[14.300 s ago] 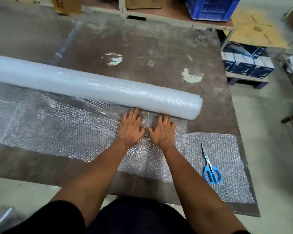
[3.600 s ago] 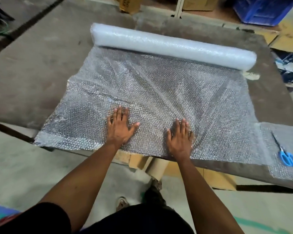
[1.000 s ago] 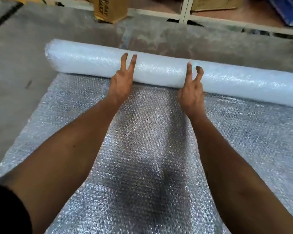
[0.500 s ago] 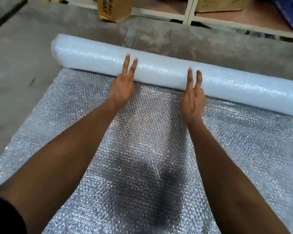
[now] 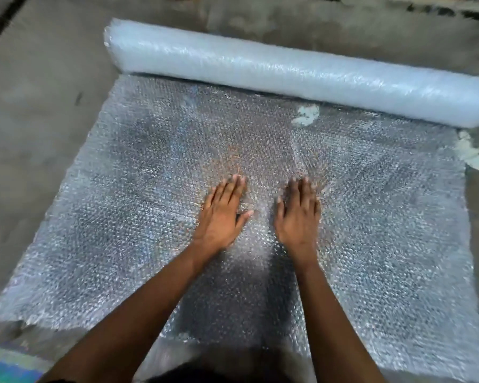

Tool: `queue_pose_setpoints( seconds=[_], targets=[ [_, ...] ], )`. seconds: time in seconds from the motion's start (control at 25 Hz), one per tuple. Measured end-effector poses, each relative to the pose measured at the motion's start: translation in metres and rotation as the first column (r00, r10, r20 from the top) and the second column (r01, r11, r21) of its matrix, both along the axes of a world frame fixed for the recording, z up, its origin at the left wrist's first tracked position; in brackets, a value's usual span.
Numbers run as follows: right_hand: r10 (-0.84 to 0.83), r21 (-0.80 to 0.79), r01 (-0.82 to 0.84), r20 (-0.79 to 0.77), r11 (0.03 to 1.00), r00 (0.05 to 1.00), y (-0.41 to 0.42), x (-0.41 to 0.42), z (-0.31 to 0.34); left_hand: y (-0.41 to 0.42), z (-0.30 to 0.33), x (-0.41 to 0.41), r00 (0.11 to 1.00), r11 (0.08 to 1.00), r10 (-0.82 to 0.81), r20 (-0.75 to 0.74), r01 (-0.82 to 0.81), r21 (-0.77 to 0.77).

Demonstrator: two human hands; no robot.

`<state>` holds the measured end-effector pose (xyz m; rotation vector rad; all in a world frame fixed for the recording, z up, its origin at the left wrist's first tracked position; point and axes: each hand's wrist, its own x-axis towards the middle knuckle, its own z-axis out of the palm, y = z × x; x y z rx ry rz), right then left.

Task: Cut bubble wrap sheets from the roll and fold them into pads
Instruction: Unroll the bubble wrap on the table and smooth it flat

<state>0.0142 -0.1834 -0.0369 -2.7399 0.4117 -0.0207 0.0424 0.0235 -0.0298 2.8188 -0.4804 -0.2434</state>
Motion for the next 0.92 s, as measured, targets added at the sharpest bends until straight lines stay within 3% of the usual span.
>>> queue_pose_setpoints(
  seconds=[0.36, 0.64, 0.92],
  targets=[
    [0.059, -0.104, -0.071, -0.114, 0.992, 0.992, 0.010, -0.140, 0.007, 0.037, -0.002, -0.106, 0.999, 0.991, 0.032, -0.007, -0.031, 0.130],
    [-0.001, -0.093, -0.007, -0.090, 0.996, 0.996, 0.019, -0.205, 0.000, 0.054, -0.002, -0.170, 0.995, 0.994, 0.095, -0.032, -0.093, 0.060],
    [0.137, -0.088, -0.148, -0.119, 0.985, 0.983, 0.011, -0.239, -0.006, 0.049, -0.001, -0.215, 0.991, 0.991, 0.132, 0.013, -0.133, 0.031]
  ],
)
